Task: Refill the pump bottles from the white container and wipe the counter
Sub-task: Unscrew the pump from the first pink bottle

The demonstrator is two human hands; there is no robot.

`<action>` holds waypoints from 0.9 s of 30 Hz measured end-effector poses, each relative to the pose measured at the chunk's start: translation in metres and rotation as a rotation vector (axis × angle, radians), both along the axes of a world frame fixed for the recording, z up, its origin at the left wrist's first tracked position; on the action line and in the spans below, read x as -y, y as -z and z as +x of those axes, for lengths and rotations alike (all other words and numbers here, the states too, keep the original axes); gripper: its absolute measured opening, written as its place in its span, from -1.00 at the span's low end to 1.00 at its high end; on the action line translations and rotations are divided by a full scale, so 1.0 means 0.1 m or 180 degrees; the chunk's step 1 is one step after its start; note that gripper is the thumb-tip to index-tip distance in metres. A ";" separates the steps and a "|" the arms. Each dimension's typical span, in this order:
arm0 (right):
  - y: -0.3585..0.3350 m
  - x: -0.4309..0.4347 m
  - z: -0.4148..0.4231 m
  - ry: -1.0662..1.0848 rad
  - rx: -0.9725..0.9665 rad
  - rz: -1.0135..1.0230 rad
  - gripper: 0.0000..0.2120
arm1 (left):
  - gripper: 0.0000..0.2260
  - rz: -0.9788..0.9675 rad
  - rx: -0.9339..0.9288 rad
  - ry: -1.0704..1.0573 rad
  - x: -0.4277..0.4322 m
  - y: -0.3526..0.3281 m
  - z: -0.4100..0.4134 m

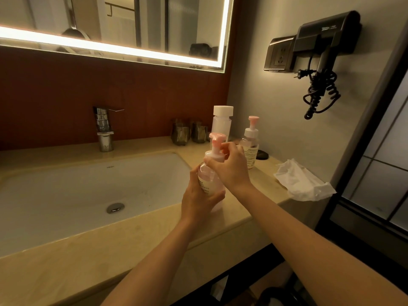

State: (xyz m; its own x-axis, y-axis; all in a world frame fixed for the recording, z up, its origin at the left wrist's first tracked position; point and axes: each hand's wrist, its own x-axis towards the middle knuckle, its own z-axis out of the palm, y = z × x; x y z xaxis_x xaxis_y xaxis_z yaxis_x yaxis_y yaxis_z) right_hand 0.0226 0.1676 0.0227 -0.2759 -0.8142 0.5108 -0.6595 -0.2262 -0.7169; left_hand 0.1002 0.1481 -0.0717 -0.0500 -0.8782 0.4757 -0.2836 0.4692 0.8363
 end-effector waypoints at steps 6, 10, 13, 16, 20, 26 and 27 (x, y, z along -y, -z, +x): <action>-0.05 -0.05 0.02 -0.0642 0.0363 0.0274 -0.51 | -0.23 0.0044 -0.0047 0.0024 -0.01 0.00 0.00; -0.02 -0.01 0.02 -0.0333 0.0219 0.0141 -0.41 | -0.24 0.0037 -0.0065 0.0028 -0.01 -0.01 0.00; -0.01 0.02 0.02 0.0174 -0.0034 -0.0025 -0.37 | -0.24 -0.0005 -0.0068 0.0047 -0.01 0.00 0.00; 0.00 0.00 0.02 0.0030 0.0097 -0.0034 -0.45 | -0.24 0.0005 -0.0073 0.0050 -0.01 0.01 0.01; 0.00 0.00 0.03 -0.0381 0.0394 0.0220 -0.49 | -0.24 0.0017 -0.0066 0.0037 0.01 0.01 -0.01; 0.05 0.01 0.00 0.0009 -0.0032 0.0170 -0.34 | -0.22 -0.0052 -0.0002 0.0010 0.00 0.01 0.00; 0.06 0.01 0.00 0.0086 -0.0088 0.0161 -0.35 | -0.22 -0.0043 0.0022 0.0000 0.00 0.01 0.00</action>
